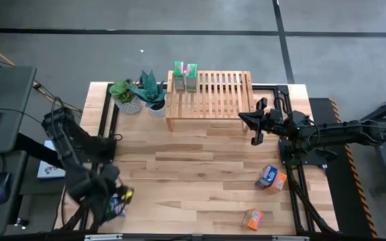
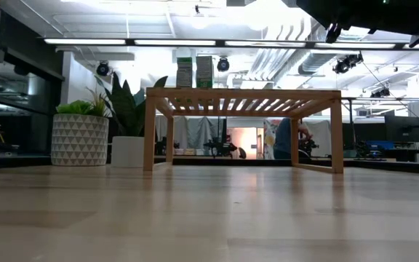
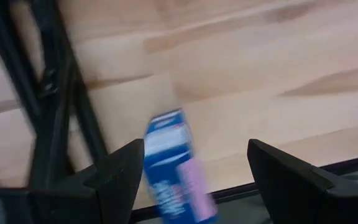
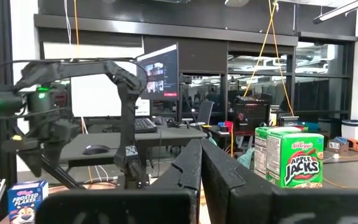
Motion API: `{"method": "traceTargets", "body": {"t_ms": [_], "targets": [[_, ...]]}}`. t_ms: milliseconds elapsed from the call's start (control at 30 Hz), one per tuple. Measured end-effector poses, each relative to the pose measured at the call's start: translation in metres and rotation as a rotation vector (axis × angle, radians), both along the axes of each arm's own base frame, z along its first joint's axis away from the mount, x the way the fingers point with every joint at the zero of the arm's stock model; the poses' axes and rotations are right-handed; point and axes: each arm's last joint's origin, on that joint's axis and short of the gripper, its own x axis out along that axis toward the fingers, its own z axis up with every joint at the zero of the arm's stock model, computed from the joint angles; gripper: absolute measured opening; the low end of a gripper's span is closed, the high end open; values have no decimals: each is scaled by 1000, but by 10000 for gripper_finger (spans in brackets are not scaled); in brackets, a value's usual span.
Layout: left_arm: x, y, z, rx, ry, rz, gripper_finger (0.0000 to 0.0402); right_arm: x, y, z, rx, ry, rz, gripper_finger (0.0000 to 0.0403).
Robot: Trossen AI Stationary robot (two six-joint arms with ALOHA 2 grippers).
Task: Stack cereal on shelf
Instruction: Put the bottom blue cereal box on the shelf
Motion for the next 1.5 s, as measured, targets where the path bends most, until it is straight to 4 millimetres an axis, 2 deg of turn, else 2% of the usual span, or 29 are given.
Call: {"method": "traceTargets", "body": {"t_ms": [100, 233, 433, 800, 1100, 1500], "targets": [[-4, -15, -14, 21, 60, -16, 278, 0, 0, 0, 22, -4, 8, 0], [1, -26, -29, 45, 88, -16, 278, 0, 0, 0, 68, -11, 24, 0], [2, -37, -39, 35, 94, -29, 278, 1, 1, -3, 98, 18, 52, 0], [-1, -34, -30, 96, 144, -22, 278, 2, 1, -5, 98, 35, 63, 0], [1, -42, -22, 10, 124, -27, 278, 2, 1, -5, 98, 36, 63, 0], [4, -50, -29, -24, 138, -21, 278, 2, 1, -6, 99, 43, 62, 0]]}}
